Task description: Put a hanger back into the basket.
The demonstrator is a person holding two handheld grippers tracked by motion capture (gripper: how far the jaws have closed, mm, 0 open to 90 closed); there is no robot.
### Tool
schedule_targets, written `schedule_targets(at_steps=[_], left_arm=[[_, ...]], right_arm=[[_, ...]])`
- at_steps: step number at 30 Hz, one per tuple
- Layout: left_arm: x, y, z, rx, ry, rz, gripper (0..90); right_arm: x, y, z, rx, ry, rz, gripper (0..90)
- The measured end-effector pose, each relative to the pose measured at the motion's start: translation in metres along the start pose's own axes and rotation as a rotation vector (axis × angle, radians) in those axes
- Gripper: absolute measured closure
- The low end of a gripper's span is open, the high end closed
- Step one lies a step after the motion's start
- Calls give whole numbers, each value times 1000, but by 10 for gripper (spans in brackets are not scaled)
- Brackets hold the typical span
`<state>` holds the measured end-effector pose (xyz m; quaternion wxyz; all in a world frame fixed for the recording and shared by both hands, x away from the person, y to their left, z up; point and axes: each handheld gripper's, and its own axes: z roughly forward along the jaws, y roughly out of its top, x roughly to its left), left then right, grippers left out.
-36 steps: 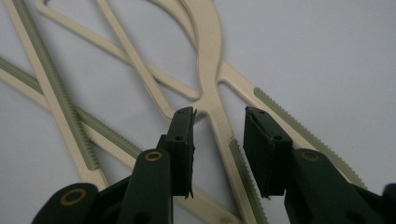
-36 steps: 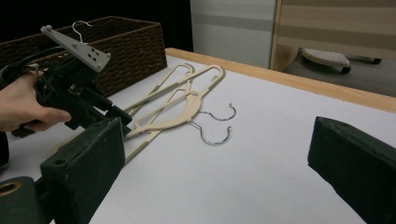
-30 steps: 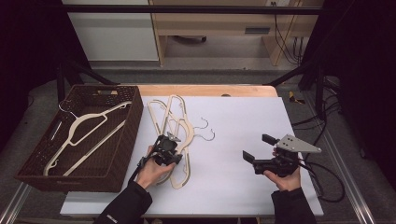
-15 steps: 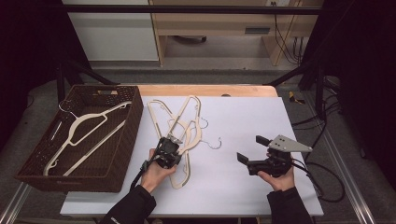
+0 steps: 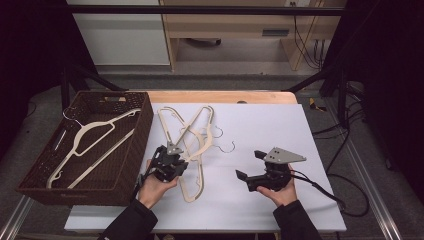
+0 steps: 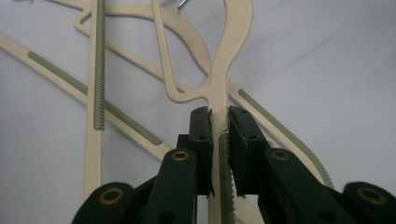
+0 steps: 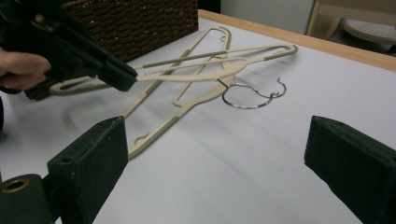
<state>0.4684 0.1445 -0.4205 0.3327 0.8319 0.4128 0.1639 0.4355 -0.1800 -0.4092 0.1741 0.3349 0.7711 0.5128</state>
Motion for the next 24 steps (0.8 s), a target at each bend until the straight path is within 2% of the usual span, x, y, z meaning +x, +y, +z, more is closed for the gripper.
schedule_targets(at_steps=[2,3,10,15,22,24], left_arm=[[0,0,-5,-11,1,0,800],[0,0,-8,-11,0,13,800],[1,0,-23,-56,-10,-3,801],[2,-2,-29,-60,-12,6,802],[1,-4,-32,-73,-20,0,802],[1,-4,-32,-66,-26,1,802]], right_arm=[[1,-1,4,8,0,-4,69],[2,-1,7,10,3,-6,70],[9,-1,30,37,27,-6,103],[9,1,53,22,55,16,198],[4,4,73,-3,46,39,353],[1,5,77,-9,40,33,412]])
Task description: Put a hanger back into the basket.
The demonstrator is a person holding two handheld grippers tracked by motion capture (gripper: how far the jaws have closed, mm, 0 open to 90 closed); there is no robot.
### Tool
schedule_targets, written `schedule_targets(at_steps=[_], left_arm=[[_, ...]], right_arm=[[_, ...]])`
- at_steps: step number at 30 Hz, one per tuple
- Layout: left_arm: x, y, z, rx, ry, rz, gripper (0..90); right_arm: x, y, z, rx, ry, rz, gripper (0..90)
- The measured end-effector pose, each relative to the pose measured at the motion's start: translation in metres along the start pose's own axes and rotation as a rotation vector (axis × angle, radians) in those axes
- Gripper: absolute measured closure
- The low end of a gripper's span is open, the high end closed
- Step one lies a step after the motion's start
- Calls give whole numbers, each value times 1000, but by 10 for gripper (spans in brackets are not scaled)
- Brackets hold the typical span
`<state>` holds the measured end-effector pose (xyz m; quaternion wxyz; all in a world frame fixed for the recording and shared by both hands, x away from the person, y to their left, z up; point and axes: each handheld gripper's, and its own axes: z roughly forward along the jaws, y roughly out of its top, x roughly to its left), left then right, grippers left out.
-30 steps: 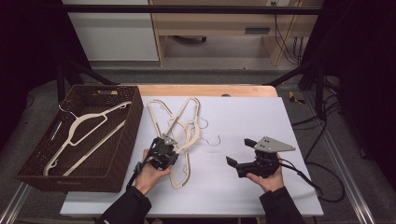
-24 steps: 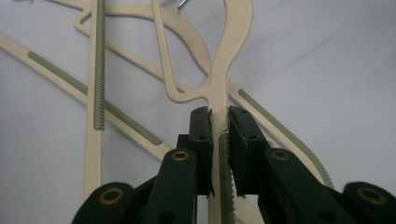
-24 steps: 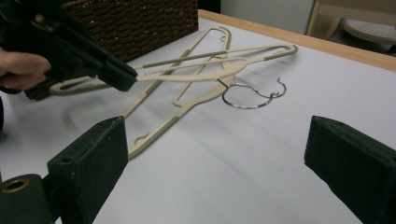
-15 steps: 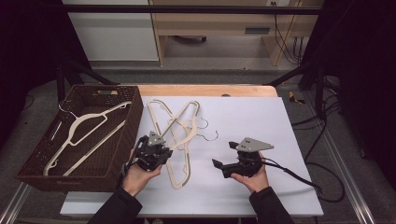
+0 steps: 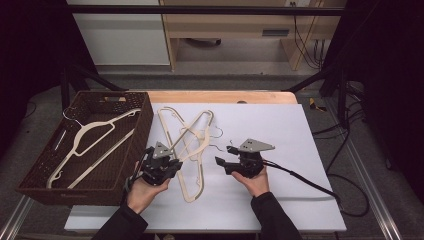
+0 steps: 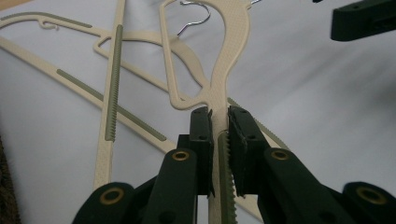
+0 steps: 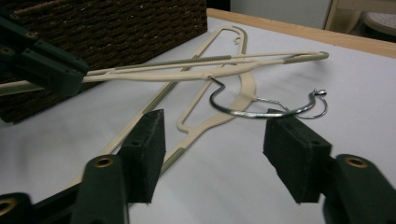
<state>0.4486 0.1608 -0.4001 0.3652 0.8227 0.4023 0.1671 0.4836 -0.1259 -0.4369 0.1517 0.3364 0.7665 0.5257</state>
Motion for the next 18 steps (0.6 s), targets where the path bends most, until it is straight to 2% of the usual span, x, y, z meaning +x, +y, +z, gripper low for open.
schedule_targets(at_steps=[3,5,10,16,18], left_arm=[[-1,-2,0,5,2,8,802],[-2,-3,1,0,1,-1,802],[-3,-5,3,15,0,12,802],[-5,-8,5,23,1,8,802],[-5,-9,6,24,2,6,803]], right_arm=[[-2,0,6,-17,-8,2,481],[-2,-1,10,-30,-11,-5,535],[-1,-5,21,-41,4,-14,661],[0,-6,23,-59,6,-21,790],[0,-6,23,-62,8,-19,800]])
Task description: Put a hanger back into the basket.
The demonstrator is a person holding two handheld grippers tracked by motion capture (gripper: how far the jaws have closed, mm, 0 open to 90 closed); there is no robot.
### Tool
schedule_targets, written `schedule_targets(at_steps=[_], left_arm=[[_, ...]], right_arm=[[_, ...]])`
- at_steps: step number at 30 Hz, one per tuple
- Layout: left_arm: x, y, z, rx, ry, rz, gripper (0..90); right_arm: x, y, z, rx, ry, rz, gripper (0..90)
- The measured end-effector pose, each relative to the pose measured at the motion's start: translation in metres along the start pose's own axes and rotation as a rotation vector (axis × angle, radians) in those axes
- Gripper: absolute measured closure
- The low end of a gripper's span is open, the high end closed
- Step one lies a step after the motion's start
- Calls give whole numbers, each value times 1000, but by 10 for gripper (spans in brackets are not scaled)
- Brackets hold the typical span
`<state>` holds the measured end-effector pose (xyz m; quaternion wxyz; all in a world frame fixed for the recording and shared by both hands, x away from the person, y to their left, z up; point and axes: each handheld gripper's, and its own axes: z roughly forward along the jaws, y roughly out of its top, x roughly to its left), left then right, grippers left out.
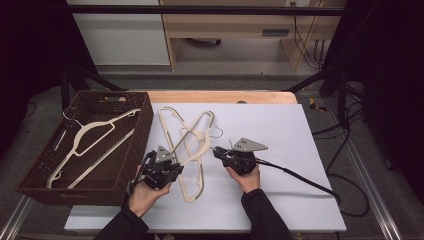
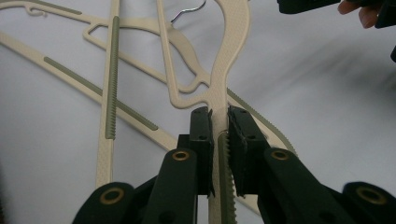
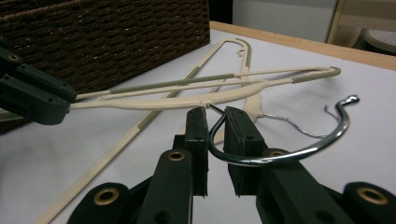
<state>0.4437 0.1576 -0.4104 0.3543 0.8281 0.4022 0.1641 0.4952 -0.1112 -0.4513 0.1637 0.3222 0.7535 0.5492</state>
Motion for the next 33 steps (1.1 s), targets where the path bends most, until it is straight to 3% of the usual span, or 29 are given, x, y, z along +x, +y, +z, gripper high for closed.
schedule_targets(at_steps=[15,20,23,25,28,33], left_arm=[[-13,-7,12,49,-26,31,790],[-13,-6,13,40,-22,42,775],[-13,0,10,8,-6,44,661],[-13,7,9,-29,14,62,561],[-16,19,13,-45,39,109,462],[-22,35,36,-10,53,158,452]], right_arm=[[3,5,-6,-39,-9,15,872],[5,6,-7,-39,-9,27,877],[7,7,-7,-43,2,29,878],[8,9,-8,-45,7,29,879],[9,9,-8,-44,11,32,879],[9,9,-9,-45,14,35,879]])
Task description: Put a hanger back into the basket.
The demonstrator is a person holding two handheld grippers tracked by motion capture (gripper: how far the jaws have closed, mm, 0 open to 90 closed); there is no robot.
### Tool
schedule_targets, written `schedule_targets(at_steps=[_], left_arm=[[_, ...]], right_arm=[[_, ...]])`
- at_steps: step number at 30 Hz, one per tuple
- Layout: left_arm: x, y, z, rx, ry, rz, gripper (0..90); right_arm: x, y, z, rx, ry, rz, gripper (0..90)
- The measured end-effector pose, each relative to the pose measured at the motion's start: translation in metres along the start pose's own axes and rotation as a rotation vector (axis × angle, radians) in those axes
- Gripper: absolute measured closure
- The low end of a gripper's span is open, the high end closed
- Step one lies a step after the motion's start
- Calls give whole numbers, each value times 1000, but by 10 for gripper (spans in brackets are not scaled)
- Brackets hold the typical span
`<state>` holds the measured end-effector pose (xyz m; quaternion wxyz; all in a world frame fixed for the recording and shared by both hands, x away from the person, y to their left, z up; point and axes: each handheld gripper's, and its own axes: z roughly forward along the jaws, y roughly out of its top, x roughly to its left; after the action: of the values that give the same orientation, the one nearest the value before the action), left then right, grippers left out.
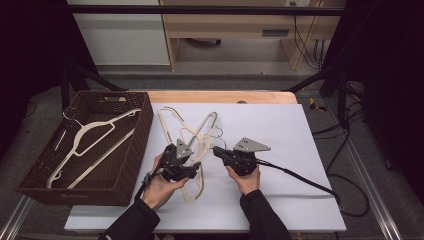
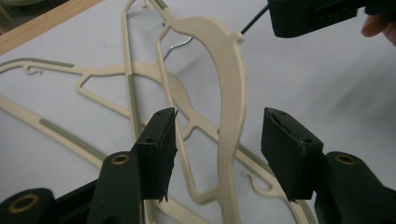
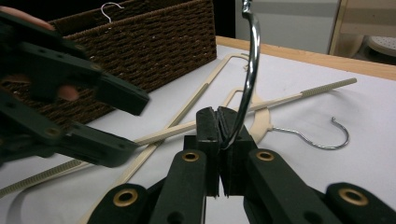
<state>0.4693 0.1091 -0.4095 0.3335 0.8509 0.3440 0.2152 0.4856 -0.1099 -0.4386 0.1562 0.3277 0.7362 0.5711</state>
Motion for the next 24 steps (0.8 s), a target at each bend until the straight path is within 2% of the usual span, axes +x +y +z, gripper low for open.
schedule_targets(at_steps=[3,8,9,10,11,13,14,17,24], left_arm=[[-2,5,11,23,6,15,482],[-3,8,26,65,14,4,568],[-3,8,28,62,10,-1,598],[-2,8,29,66,-15,-17,617],[-3,8,28,69,-27,-16,670],[-6,9,28,75,-25,2,744],[-9,9,27,79,-1,22,756],[-9,9,25,75,17,38,774],[6,12,6,39,51,10,803]], right_arm=[[1,0,-1,4,0,3,879],[1,1,-2,5,7,8,879],[2,1,-3,4,6,8,879],[2,1,-3,5,5,8,878],[2,1,-3,8,7,7,878],[2,1,-3,12,10,3,875],[2,1,-3,12,11,2,870],[4,3,-8,3,19,7,799],[5,13,-26,5,12,-27,614]])
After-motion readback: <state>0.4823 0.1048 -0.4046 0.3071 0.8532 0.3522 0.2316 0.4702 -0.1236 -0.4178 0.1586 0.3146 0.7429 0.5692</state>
